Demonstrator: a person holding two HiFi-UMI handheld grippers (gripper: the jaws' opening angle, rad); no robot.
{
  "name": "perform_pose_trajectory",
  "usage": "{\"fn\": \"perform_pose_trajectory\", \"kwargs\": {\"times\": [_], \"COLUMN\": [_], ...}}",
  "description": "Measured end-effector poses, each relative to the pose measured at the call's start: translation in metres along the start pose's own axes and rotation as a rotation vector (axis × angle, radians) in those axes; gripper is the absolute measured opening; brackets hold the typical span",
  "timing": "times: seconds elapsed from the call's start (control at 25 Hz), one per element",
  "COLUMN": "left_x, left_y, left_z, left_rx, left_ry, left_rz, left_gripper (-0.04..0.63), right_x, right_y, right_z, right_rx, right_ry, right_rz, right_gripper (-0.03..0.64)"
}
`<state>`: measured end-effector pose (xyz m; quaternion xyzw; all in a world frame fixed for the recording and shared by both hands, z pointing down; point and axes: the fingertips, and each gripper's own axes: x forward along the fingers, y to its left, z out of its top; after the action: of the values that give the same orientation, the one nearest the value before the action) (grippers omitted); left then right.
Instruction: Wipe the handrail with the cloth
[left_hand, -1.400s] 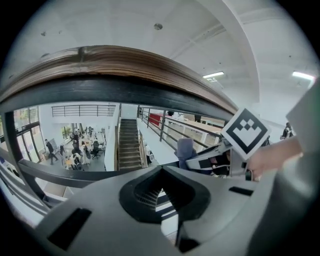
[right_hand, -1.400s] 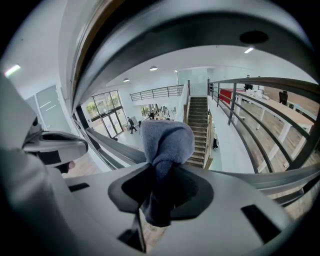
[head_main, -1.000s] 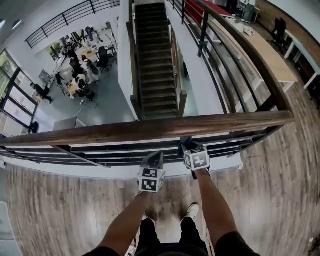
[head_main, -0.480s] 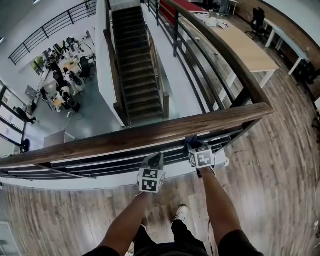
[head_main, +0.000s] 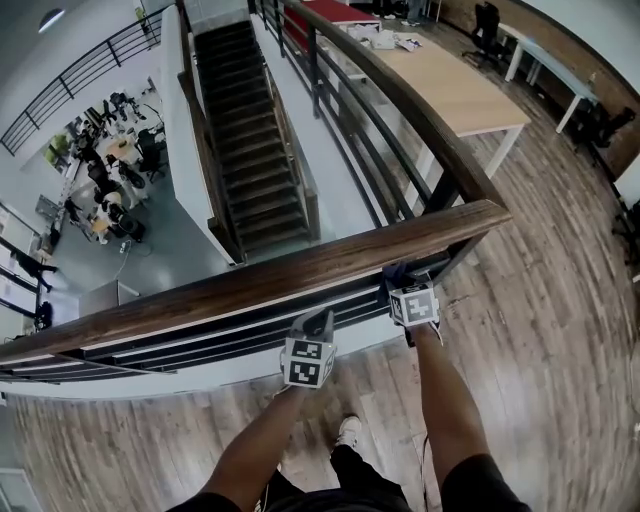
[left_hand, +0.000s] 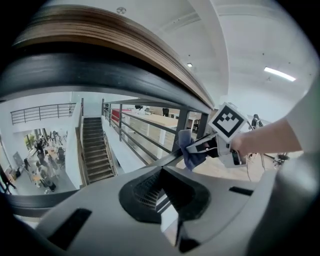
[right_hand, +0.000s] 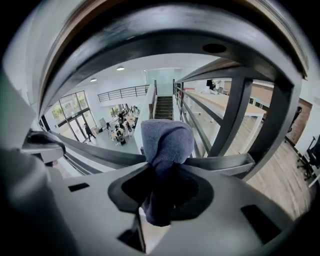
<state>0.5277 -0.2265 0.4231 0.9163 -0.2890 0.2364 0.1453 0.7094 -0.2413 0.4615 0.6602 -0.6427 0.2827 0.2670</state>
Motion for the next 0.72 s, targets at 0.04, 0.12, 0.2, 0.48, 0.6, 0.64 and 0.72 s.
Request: {"fn": "perform_pose_trajectory", "kwargs": {"times": [0.04,0.12,0.2,0.48,0.6,0.64,0.72], "left_x": [0.005,0.013,0.018,0.026,0.033,0.035,0.035], "left_y": [-0.007,-0.02,-0.028,-0.045,-0.054,-0.059,-0.065], "left_z": [0.001,0.002,0.001,-0.006,-0.009,-0.01,-0.012], "left_rx": [0.007,0.022,0.029,0.031,0.038,0.041,0.045], "left_ry": [0.002,0.008,0.02,0.039,0.046,0.048,0.049], "left_rz": [-0.005,-0.014,-0.015,-0.023,-0.03,-0.033,-0.037], "left_gripper": [-0.002,-0.002,-0.002,-0.002,-0.002,-0.002,-0.002], "right_x": [-0.001,-0.002,-0.003,-0.007,-0.006,-0.007,-0.009], "right_y": [-0.011,-0.032,-0.051,-0.096,-0.113,-0.119,-0.126], "right_z": [-0.001,-0.005,-0.009,-0.015,-0.017,-0.019,-0.022], "right_rx": [0.002,0.011,0.021,0.023,0.025,0.028,0.032], "right_ry": [0.001,0.003,0.007,0.022,0.028,0.028,0.027], "right_rz": [-0.008,-0.02,-0.032,-0.086,-0.114,-0.12,-0.124], "right_gripper": [0.103,0.103,0.103,0.103,0.101,0.103,0.103]}}
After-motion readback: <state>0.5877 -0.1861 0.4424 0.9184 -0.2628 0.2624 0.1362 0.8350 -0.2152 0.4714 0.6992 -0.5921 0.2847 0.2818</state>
